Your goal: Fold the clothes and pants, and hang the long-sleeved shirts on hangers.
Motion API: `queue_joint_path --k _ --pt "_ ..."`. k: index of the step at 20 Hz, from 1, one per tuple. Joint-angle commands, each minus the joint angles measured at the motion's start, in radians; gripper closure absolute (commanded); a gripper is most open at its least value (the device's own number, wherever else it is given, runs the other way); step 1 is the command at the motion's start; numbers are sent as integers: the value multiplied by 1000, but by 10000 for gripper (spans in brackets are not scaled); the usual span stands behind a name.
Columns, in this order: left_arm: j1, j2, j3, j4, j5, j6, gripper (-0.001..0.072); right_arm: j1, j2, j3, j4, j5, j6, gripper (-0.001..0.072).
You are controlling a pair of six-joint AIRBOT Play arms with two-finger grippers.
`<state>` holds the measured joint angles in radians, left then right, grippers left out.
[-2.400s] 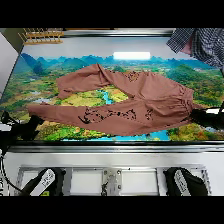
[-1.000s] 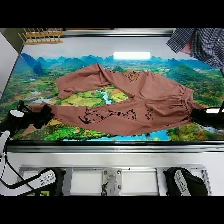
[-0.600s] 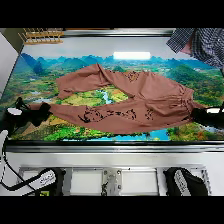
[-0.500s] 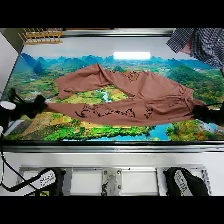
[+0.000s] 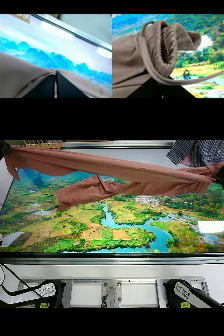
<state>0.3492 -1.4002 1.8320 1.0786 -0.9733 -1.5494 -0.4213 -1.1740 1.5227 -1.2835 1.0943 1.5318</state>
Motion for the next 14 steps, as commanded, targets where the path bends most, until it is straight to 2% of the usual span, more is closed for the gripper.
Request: queue_joint_path --k 1,3,7,9,11,14 --pt "-23 5 -6 227 -198 21 703 4 -19 -11 -51 73 -58 692" --pt "-38 71 -238 317 -183 28 703 3 6 -158 -74 80 -93 692" --pt "-38 241 -828 316 -85 66 702 3 93 -531 -224 58 -123 692" --pt "-38 316 -1078 319 -61 124 702 3 134 -676 -286 57 -122 691" --pt "-38 386 -1248 319 -43 169 702 3 172 -764 -321 57 -122 691" --pt "-38 470 -1350 319 -47 202 702 1 207 -789 -337 76 -122 690"
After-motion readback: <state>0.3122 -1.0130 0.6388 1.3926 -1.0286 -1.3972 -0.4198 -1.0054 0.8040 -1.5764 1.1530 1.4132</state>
